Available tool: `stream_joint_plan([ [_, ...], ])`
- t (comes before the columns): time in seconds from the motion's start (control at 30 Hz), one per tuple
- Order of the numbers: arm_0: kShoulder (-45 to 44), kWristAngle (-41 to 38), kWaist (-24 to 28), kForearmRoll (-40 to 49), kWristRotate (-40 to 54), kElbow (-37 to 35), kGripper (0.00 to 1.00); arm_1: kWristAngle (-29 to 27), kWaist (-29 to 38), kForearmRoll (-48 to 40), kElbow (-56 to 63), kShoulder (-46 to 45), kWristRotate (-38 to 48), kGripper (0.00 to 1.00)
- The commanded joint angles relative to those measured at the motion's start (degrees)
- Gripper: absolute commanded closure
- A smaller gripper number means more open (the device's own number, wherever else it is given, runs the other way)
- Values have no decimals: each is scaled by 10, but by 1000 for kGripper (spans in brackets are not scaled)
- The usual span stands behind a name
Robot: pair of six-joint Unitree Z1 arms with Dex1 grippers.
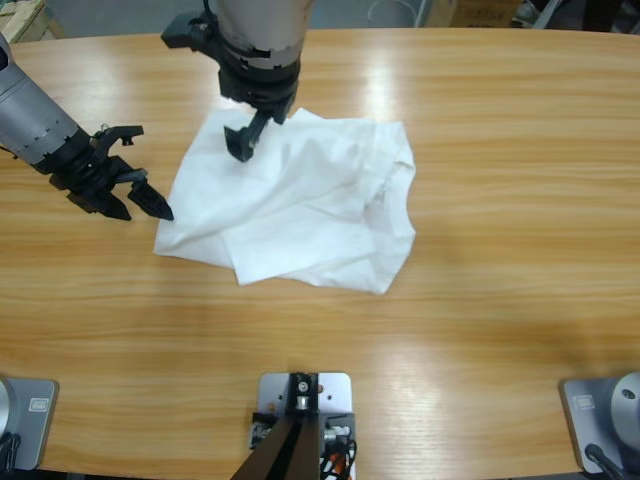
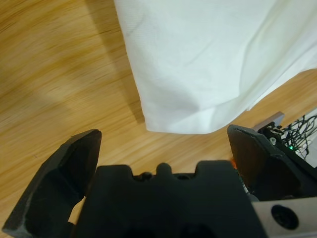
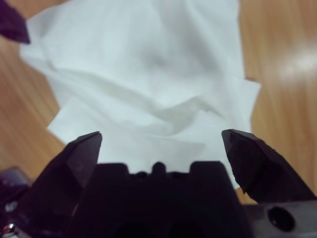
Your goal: Fold clothes
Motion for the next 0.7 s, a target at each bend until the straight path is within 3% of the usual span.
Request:
stream_joint_plan([
  [0.03, 1, -11, -4, -10, 4, 17, 13, -43, -5, -152, 171, -76, -12, 0],
  [0.1, 4, -11, -4, -11, 4, 17, 13, -73, -6, -350, 444, -202, 27, 0],
  [0.13, 5, -11, -4, -12, 5, 17, 13, -78, -8, -402, 528, -243, 36, 0],
  [0.23, 12, -11, -7, -15, 7, 16, 13, -80, -9, -491, 650, -309, 58, 0],
  [0.33, 12, -11, -12, -14, 8, 16, 13, -89, -9, -526, 647, -309, 58, 0],
  [0.43, 7, -11, -19, -14, 8, 19, 13, -106, -11, -527, 572, -294, 28, 0],
  [0.57, 9, -11, -19, -14, 8, 19, 13, -107, -31, -492, 439, -228, 3, 0],
  [0.7, 8, -11, -20, -14, 8, 19, 13, -109, -40, -491, 401, -162, -10, 0],
])
